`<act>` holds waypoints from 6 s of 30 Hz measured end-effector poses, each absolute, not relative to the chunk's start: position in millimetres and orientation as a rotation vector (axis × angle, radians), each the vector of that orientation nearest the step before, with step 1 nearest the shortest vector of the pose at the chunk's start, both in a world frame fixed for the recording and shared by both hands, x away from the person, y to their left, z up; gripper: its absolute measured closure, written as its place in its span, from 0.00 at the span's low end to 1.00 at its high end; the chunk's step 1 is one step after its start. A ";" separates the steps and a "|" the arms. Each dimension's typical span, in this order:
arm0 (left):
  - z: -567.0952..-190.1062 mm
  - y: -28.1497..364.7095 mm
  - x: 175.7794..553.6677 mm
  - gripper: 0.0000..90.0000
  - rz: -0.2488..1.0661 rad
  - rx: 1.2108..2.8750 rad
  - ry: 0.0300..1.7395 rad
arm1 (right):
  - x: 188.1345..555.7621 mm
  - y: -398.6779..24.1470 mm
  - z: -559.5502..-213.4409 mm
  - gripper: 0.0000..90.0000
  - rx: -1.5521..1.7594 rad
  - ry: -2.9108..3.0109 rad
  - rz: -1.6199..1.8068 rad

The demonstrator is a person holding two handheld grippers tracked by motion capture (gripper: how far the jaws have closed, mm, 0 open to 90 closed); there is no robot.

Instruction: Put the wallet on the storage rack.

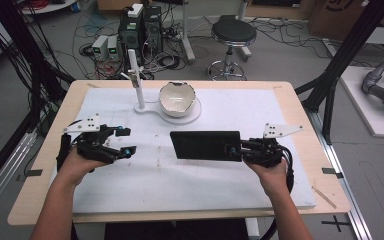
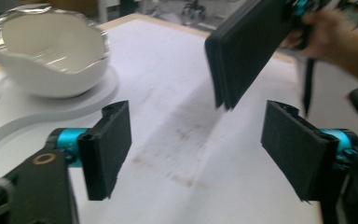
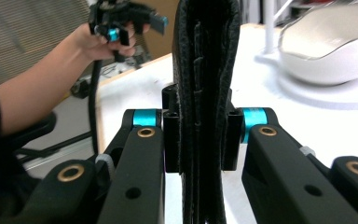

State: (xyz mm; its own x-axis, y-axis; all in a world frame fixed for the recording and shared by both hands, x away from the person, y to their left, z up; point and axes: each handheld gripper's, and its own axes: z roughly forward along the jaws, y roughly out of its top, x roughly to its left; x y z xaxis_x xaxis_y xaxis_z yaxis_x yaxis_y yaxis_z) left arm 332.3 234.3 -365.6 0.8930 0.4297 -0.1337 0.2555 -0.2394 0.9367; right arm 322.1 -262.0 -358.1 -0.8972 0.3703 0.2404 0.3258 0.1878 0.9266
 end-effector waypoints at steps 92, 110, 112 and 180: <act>-391.8 235.9 341.1 0.21 0.270 1.948 0.622 | 513.7 -123.6 -292.4 0.83 1.035 2.513 1.031; -392.3 238.4 341.3 0.21 0.263 1.943 0.625 | 520.6 -148.4 -298.2 0.45 1.162 2.317 1.013; -392.7 238.2 341.5 0.21 0.261 1.943 0.627 | 520.5 -147.7 -298.3 0.45 1.158 2.319 1.003; -405.9 226.0 341.7 0.21 0.314 1.910 0.655 | 329.7 -284.4 -395.9 0.22 0.950 2.118 1.524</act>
